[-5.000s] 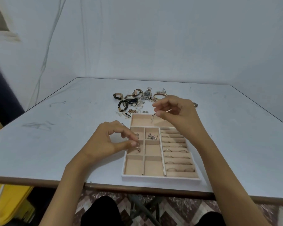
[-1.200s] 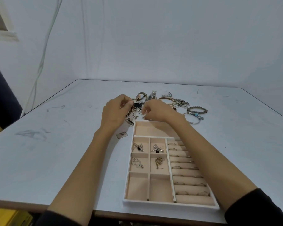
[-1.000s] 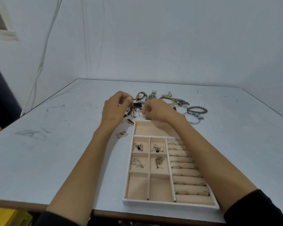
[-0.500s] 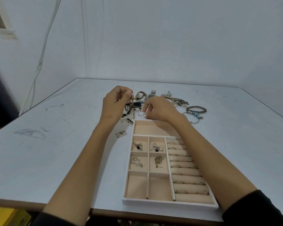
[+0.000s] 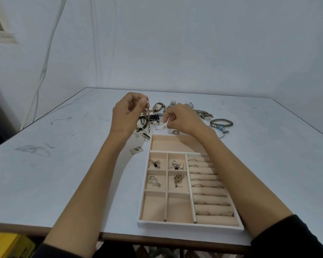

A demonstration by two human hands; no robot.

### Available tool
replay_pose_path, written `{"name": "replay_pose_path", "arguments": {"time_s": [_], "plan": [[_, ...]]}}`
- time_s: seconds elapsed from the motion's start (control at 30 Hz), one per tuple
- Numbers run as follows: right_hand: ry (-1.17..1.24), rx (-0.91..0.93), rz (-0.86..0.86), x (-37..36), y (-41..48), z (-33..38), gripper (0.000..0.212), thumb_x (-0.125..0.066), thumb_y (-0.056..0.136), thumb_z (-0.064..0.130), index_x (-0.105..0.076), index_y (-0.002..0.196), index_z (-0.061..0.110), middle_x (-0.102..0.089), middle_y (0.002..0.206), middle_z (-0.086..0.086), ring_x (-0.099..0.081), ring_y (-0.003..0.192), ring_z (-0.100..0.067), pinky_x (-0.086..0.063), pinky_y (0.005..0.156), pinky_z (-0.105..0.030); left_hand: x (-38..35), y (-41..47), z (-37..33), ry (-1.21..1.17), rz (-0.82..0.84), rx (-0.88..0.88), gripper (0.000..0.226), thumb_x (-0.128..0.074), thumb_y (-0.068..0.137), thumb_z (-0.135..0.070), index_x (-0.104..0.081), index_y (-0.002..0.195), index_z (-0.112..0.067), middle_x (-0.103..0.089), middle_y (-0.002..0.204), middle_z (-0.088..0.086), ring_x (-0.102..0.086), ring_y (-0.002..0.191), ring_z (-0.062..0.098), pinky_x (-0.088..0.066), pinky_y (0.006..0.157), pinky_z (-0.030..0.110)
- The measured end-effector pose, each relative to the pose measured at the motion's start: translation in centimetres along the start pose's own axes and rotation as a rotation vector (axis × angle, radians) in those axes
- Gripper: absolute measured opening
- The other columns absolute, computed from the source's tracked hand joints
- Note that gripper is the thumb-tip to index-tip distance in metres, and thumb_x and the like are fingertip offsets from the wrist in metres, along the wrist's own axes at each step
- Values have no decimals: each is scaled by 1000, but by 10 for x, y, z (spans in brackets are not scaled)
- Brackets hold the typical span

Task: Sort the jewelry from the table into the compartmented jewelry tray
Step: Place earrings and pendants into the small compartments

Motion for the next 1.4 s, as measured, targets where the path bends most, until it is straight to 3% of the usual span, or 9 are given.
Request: {"name": "replay_pose_path", "arguments": {"time_s": [0.2,0.33,0.6,0.77,0.83,1.0,1.17,1.4], "plan": [[326,-40,-82,20,-23,4,20,-63,75,-6,-72,86,7,-70,76,-15,-70,75,-28,-59,76,-41,5,-9,-20,-129,-57,-84,8,-54,97,-15,-61,93,-18,-63,80,-6,-60,78,10,-49,71,21],[572,-40,-69,28,-49,12,16,-62,80,-9,-70,92,-2,-66,80,-19,-72,71,-27,-61,70,-37,5,-16,-25,-180,-59,-89,7,-54,97,-15,-61,94,-17,-63,79,-6,-61,80,15,-50,75,30],[774,7,-6,27,-97,30,25,-72,74,-12,-70,97,-3,-71,84,-22,-69,72,-25,-58,64,-25,2,-40,-36,-253,-38,-90,7,-54,97,-12,-61,95,-13,-62,81,0,-61,77,19,-50,73,24],[764,13,8,18,-123,26,20,-78,72,-4,-73,90,1,-74,82,-14,-71,78,-25,-58,73,-25,-2,-55,-43,-284,-2,-105,9,-54,97,-9,-61,93,-13,-64,76,-5,-59,71,13,-51,72,25],[766,10,31,16,-132,25,17,-77,73,-3,-74,88,2,-74,81,-14,-72,78,-28,-58,73,-29,-2,-62,-45,-287,1,-109,9,-53,97,-7,-61,94,-11,-63,78,-3,-58,72,12,-50,71,21],[764,-2,41,13,-150,27,13,-76,73,-5,-74,84,2,-72,77,-16,-67,66,-15,-53,65,-22,-5,-71,-46,-276,19,-117,8,-53,96,-4,-60,94,-7,-62,79,-1,-58,69,9,-48,70,18],[712,70,71,14,-164,32,13,-75,77,-2,-76,83,9,-73,80,-8,-69,74,-19,-56,71,-25,-5,-72,-45,-244,24,-113,8,-53,96,-5,-61,95,-7,-62,78,-2,-57,66,5,-47,68,17],[573,172,186,12,-181,47,12,-80,73,3,-78,81,12,-71,76,7,-65,71,-9,-54,71,-24,-4,-72,-42,-218,19,-99,8,-55,96,-7,-62,94,-10,-62,79,-1,-57,67,4,-46,68,16]]}}
Point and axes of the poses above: each hand's wrist, its own y-axis towards the middle knuckle, its own x-axis out of the back of the hand, z = x × y, the point moved 5 cm from there along y, towards the middle knuckle
